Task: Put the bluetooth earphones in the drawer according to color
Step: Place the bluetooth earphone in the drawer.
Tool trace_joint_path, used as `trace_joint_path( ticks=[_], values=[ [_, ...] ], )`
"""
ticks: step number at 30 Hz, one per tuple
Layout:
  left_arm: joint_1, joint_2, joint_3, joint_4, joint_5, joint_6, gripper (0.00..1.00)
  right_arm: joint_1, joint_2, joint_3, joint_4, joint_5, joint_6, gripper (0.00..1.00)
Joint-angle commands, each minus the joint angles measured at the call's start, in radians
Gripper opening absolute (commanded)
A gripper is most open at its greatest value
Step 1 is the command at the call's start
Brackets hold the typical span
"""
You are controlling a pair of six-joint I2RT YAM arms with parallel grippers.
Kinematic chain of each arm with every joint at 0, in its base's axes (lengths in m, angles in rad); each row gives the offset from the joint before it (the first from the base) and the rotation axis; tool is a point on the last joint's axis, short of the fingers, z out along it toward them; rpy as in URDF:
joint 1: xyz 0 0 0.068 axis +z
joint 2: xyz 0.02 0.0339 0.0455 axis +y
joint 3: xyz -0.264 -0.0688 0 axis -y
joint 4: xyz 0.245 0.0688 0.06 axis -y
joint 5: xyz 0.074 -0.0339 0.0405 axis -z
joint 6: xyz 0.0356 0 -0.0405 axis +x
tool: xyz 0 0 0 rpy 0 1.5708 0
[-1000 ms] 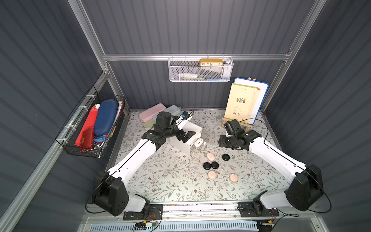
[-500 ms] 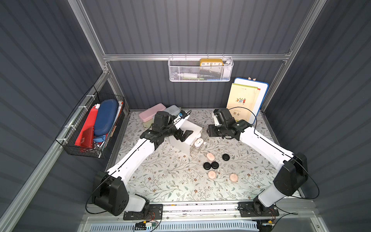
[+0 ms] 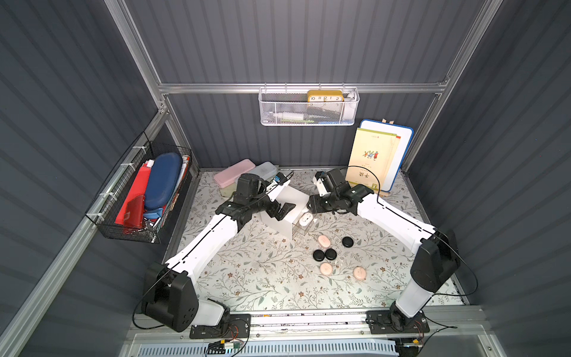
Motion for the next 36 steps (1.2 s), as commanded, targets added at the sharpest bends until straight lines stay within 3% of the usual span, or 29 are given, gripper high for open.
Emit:
trace_joint_path(
  ticks=[1,9,25,36],
  values=[
    [0.004,-0.031,-0.014,-0.010,0.020,0.023,0.99,0.007,0.018,0.030,0.007,-0.021,-0.006,0.00],
    [0.004,-0.020,-0.020,-0.011,0.014,0.026,0.99,0.009,0.049,0.047,0.001,-0.011,-0.002,0.01],
    [0.004,-0.025,-0.010,-0.001,0.006,0.030,0.99,0.009,0.056,0.027,-0.037,0.034,0.012,0.54],
    [0.004,-0.038,-0.013,0.008,-0.002,0.022,0.99,0.008,0.054,0.026,-0.040,0.040,0.021,0.67]
  ],
)
